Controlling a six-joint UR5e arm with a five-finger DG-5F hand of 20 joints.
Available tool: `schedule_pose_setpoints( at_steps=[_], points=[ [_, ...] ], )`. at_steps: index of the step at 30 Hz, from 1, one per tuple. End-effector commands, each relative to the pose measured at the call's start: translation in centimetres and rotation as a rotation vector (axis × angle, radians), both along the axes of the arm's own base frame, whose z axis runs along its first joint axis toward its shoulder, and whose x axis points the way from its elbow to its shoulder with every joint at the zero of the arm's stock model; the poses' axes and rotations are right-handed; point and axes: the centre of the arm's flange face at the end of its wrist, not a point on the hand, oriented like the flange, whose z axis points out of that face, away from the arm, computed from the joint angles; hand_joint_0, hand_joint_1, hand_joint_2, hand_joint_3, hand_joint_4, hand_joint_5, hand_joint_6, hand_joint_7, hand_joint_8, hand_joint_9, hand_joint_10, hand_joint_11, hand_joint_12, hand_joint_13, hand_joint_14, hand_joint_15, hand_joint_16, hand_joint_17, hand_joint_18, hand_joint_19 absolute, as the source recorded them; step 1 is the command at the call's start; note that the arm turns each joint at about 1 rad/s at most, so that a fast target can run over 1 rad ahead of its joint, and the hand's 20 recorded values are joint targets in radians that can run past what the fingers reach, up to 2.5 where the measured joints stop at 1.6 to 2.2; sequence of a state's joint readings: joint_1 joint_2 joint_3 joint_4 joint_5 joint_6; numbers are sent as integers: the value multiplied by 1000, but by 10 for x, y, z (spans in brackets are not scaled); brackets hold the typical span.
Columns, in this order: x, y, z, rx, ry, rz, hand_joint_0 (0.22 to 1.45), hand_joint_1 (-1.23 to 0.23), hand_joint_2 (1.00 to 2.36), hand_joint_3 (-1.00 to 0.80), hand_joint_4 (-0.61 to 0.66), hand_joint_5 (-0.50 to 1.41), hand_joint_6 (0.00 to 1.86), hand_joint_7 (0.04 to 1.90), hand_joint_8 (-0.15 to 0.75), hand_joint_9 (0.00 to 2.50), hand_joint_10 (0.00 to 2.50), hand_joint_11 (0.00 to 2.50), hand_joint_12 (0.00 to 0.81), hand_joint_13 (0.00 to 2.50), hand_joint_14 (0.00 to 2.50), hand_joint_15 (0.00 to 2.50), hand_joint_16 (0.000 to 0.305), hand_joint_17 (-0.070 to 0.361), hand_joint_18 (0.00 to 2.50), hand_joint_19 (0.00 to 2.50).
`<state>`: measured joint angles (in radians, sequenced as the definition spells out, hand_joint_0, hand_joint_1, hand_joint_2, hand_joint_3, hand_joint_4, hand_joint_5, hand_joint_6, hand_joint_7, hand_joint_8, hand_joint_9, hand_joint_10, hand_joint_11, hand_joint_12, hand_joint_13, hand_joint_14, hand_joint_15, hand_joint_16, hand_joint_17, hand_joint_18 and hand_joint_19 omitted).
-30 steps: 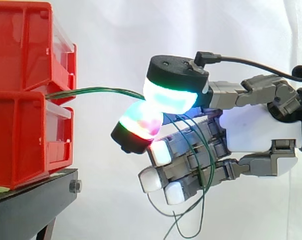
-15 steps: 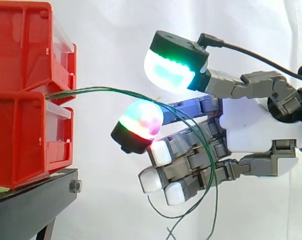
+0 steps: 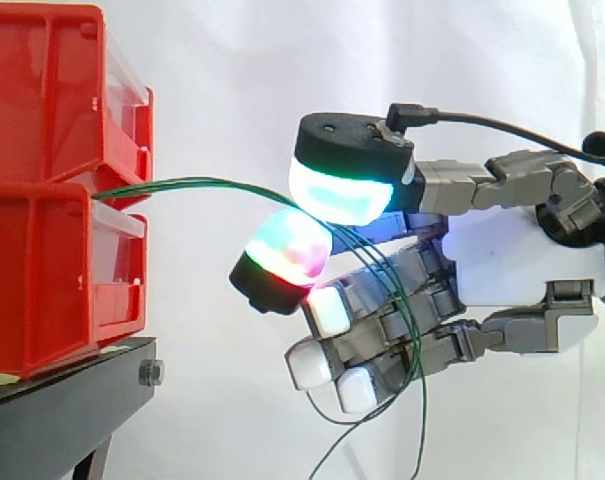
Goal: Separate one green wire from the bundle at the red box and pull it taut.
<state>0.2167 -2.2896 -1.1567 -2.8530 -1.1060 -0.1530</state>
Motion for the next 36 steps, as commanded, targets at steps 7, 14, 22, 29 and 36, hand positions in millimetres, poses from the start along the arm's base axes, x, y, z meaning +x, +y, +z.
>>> schedule_pose_setpoints(
  at_steps=[7, 14, 22, 29, 36],
  points=[
    [-3, -1, 7, -5, 11, 0, 667, -809, 1000, -500, 71, -161, 900, 953, 236, 933, 24, 613, 313, 787, 22, 550, 52, 116, 635, 637],
    [-6, -5, 11, -6, 18, -3, 506, -615, 1000, -500, 135, -152, 899, 946, 256, 976, 22, 602, 336, 823, 21, 561, 57, 127, 674, 656],
    [-7, -9, 14, -8, 24, -8, 590, -552, 1016, -305, 128, -155, 894, 1004, 259, 994, 21, 621, 328, 837, 25, 588, 53, 119, 652, 693],
    [-8, -10, 13, -9, 27, -10, 611, -722, 1020, -209, 103, -166, 909, 964, 259, 963, 22, 641, 327, 826, 24, 581, 53, 120, 652, 683],
    [-8, -9, 13, -9, 29, -10, 663, -771, 1007, -432, 83, -174, 912, 903, 242, 936, 21, 629, 316, 824, 22, 569, 53, 119, 657, 656]
  ],
)
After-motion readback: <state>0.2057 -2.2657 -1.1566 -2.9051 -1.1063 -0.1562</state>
